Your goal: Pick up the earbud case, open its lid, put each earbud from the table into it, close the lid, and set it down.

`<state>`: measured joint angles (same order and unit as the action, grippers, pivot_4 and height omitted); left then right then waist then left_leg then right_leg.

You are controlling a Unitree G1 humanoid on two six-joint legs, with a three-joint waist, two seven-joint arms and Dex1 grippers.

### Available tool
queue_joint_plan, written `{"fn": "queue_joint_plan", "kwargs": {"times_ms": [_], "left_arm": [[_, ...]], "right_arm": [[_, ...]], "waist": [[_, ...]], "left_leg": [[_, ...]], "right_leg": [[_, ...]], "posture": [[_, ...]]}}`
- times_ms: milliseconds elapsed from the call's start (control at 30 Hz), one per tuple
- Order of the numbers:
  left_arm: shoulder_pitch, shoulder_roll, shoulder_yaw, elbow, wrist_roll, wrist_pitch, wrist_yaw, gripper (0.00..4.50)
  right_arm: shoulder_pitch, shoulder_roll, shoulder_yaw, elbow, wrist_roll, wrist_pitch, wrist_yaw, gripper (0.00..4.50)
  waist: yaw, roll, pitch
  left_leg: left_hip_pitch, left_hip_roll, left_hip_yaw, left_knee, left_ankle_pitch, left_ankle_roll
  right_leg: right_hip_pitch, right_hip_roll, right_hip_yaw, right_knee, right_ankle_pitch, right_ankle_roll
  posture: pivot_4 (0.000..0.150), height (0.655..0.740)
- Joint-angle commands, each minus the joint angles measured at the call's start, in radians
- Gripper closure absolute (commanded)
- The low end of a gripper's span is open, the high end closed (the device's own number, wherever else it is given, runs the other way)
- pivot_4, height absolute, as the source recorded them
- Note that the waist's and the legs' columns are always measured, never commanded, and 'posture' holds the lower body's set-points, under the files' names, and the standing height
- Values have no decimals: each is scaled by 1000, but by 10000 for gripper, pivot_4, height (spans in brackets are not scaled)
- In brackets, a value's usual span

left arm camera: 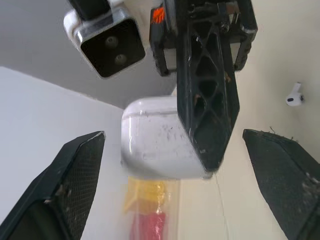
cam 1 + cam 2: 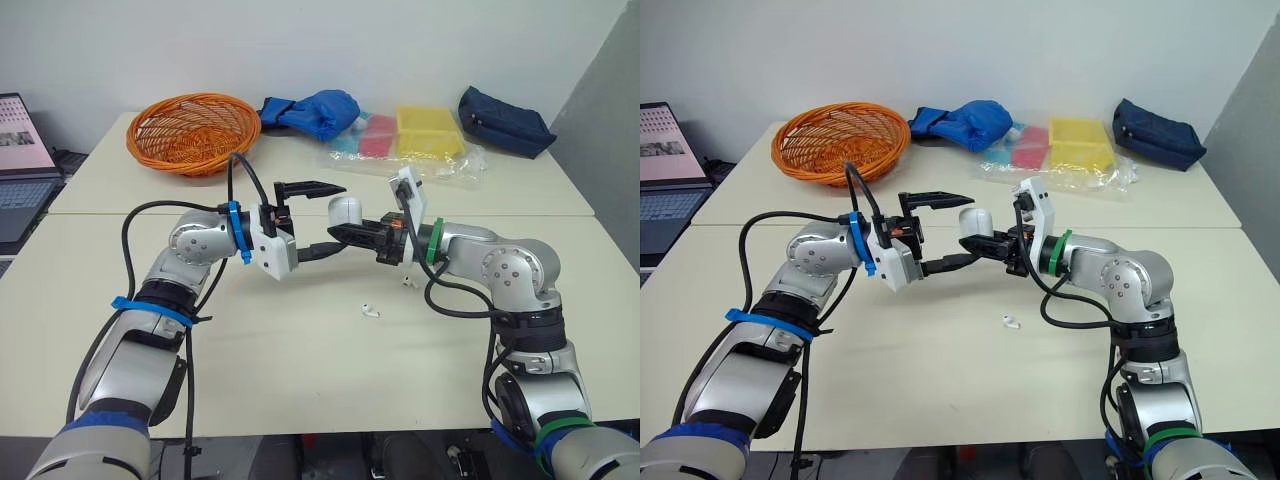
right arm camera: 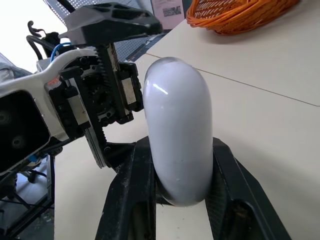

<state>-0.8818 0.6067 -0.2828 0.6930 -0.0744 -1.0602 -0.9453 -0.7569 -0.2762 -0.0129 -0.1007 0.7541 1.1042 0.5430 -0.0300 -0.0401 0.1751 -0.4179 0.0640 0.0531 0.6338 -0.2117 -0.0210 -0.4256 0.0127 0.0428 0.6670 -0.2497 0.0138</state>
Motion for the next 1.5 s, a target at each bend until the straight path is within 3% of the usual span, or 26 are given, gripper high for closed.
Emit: {"fn": "queue_joint_plan", "kwargs": {"times_ms": [33,133,267,367,433,500,633,800,1500], "left_arm": [[-8,41,19,-83,-113,153,-115,0],[11,92,14,-181,-208,334,-274,0],[-63,205,-9,-362,-299,989,-440,0],[-151,201,-21,-408,-283,1212,-482,0],[-185,180,-27,-410,-248,1249,-490,0],[-199,193,-74,-423,-220,1303,-585,0],[-225,155,-83,-368,-147,1273,-594,0],[-267,119,-89,-301,-78,1221,-627,14423],[-287,3,-128,-289,113,1197,-625,14423]], "right_arm": [[-11,-27,-9,-12,-30,-56,15,36318],[-6,-81,60,-18,-130,-149,42,36320],[13,-193,267,-36,-363,-385,127,36322],[16,-195,326,-31,-428,-452,150,36322],[15,-186,347,-26,-459,-478,159,36322],[16,-166,360,-30,-475,-484,160,36322],[28,-145,365,-47,-491,-474,163,36322],[33,-138,369,-64,-515,-466,164,36322],[-4,-131,401,-72,-641,-401,165,36322]], "waist": [[-1,0,0],[-2,0,0],[-3,0,0],[-2,0,0],[-1,0,0],[-2,0,0],[-5,1,0],[-3,1,0],[-2,1,0]], "left_leg": [[0,0,0,0,0,0],[0,0,0,1,0,0],[-1,0,0,1,0,0],[-1,0,-3,2,0,0],[-1,0,-3,4,0,0],[-1,0,-3,8,0,0],[1,0,-3,10,0,0],[1,0,-5,11,0,0],[-2,0,-3,11,0,0]], "right_leg": [[0,0,0,0,0,0],[0,0,0,0,0,0],[0,1,0,0,-1,1],[-1,2,-2,2,-4,4],[-1,2,-1,5,-5,4],[-1,2,0,8,-5,4],[-1,3,0,13,-6,2],[-2,3,-1,15,-6,1],[-4,3,0,14,-6,1]], "posture": [[1500,7400],[1500,7400],[1500,7400],[1500,7400],[1500,7400],[1500,7400],[1500,7400],[1500,7400],[1500,7400]]}}
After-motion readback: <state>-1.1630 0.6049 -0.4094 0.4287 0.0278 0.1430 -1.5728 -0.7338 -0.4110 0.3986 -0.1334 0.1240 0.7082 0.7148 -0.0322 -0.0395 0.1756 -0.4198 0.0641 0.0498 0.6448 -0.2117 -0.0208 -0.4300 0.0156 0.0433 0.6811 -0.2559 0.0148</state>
